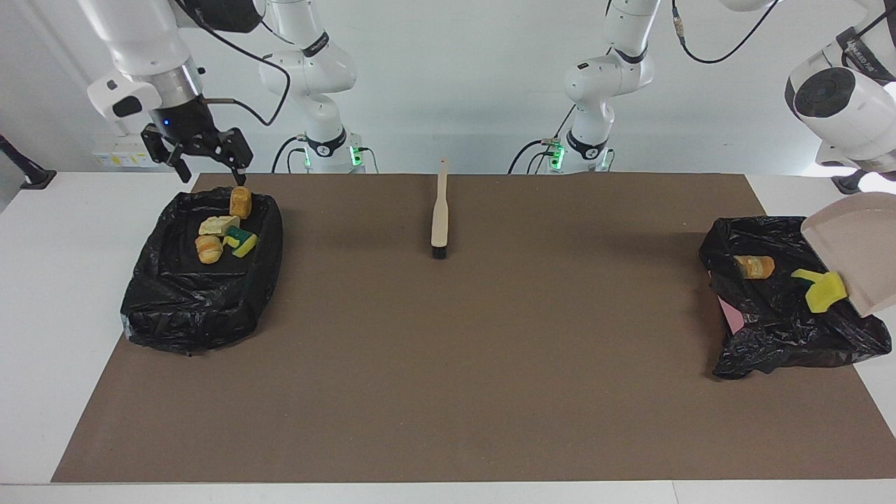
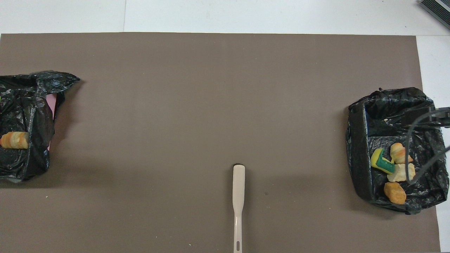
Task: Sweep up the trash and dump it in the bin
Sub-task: 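Lift the empty dustpan out of the bag with the left gripper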
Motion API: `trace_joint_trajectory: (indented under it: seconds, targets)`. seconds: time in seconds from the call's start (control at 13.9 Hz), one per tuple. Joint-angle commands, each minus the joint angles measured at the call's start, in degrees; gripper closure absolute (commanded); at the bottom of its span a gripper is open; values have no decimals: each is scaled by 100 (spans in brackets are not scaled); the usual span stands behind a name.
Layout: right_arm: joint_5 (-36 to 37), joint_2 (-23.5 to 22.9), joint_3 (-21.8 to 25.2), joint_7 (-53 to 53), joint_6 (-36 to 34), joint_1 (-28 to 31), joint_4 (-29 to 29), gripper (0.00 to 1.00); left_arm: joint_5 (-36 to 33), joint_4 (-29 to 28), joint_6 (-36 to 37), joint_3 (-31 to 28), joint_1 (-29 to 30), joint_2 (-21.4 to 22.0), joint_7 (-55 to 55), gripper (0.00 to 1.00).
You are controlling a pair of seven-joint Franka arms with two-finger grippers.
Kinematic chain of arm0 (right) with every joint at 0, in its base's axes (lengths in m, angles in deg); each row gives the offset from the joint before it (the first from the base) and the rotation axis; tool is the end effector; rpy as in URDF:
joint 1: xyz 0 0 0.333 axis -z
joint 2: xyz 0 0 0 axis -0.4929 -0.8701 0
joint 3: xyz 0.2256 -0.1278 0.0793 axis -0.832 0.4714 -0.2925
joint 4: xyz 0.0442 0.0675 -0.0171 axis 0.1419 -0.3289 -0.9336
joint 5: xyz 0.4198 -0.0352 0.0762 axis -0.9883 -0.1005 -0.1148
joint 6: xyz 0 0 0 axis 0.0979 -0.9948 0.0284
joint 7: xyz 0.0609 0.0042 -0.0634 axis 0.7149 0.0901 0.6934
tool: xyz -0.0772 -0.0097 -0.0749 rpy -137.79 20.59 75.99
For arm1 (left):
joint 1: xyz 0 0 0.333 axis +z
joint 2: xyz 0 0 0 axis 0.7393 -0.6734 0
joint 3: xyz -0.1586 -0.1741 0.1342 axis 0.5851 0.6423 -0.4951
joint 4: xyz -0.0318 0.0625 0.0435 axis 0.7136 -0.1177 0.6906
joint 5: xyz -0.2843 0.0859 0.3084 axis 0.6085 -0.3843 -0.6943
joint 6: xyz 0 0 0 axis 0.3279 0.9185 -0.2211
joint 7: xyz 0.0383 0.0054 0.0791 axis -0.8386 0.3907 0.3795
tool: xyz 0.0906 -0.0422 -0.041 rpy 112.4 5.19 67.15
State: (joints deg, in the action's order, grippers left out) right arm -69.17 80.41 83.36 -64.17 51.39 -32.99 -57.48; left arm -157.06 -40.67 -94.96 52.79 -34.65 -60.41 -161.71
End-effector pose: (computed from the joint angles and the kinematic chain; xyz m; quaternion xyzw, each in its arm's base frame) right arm 0.5526 -0.0312 0.6189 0.9991 -0.0314 0.0222 0.0153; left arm 0.6027 0.1905 0.5336 -0.5741 0.6186 0.3143 0.4347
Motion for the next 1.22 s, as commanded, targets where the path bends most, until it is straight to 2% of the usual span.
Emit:
trace_joint_trajectory:
  seconds: [0.0,0.36,0.72,1.15]
  targets:
    - [-21,234,-84,139,-188,187,-59,0,-425,-68,590,-41,-413,184,327,100]
    - [-276,208,-40,139,-92,241,-60,0,-173,-68,1108,11,-791,184,391,100]
    - [-233,217,-93,78,-153,162,-60,0,1101,11,2365,11,-1714,193,688,100]
    - [-258,216,-102,95,-162,135,-60,0,3051,-41,2622,29,-2162,281,1434,100]
